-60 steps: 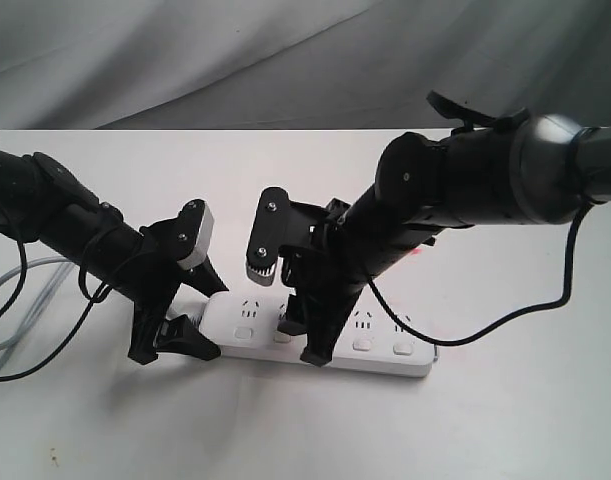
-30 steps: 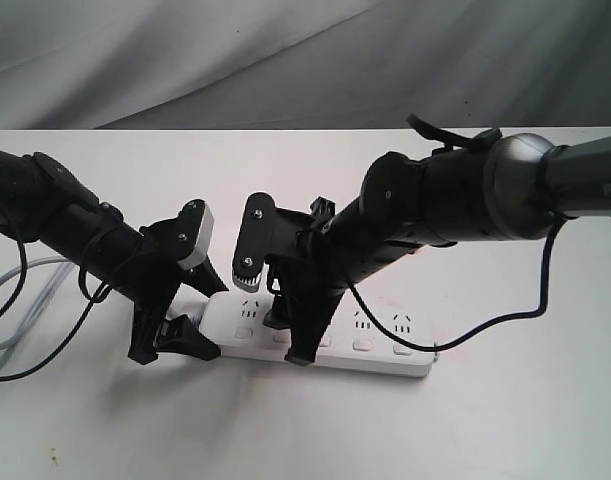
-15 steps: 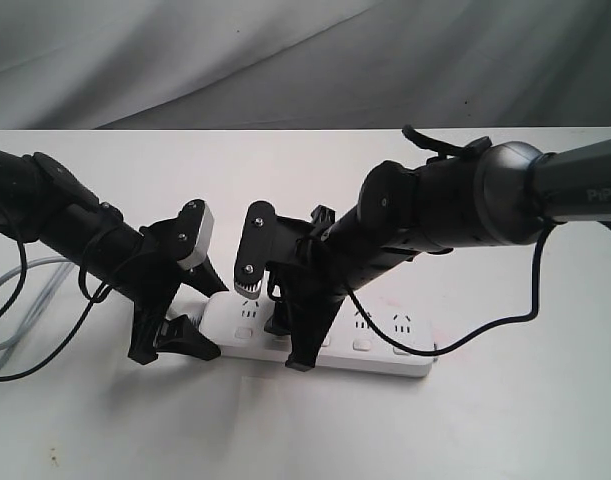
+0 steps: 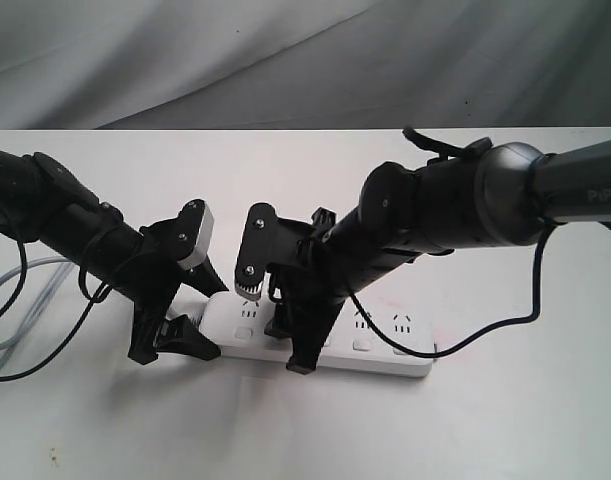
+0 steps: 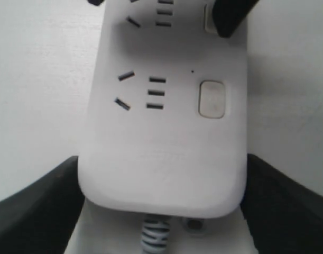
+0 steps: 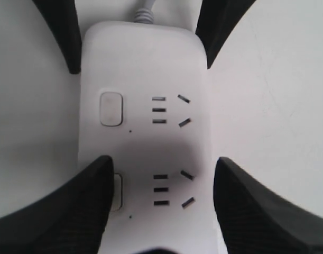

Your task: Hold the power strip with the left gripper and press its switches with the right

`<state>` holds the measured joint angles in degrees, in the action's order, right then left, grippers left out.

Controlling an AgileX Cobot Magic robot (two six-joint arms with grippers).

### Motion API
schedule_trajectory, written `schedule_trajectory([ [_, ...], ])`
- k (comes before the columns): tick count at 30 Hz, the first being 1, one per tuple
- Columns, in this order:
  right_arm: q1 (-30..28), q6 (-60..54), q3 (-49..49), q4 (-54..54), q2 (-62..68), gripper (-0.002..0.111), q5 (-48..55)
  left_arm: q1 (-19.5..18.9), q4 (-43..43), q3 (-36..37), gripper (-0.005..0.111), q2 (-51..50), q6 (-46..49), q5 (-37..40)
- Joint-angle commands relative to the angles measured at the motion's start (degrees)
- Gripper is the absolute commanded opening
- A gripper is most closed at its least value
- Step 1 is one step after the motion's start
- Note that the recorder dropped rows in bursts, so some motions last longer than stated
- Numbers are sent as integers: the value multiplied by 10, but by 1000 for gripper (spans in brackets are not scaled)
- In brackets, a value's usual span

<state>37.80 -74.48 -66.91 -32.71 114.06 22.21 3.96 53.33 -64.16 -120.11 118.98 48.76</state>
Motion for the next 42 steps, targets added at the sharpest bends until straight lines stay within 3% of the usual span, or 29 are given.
schedule_trajectory([
  [1, -6, -9, 27, 8, 4, 53, 2, 3, -15, -1, 68, 0, 1, -6],
  [14, -6, -9, 31, 4, 4, 53, -40, 3, -15, -1, 68, 0, -1, -6],
  [42, 5, -18, 31, -7, 29, 53, -18, 3, -15, -1, 68, 0, -2, -6],
])
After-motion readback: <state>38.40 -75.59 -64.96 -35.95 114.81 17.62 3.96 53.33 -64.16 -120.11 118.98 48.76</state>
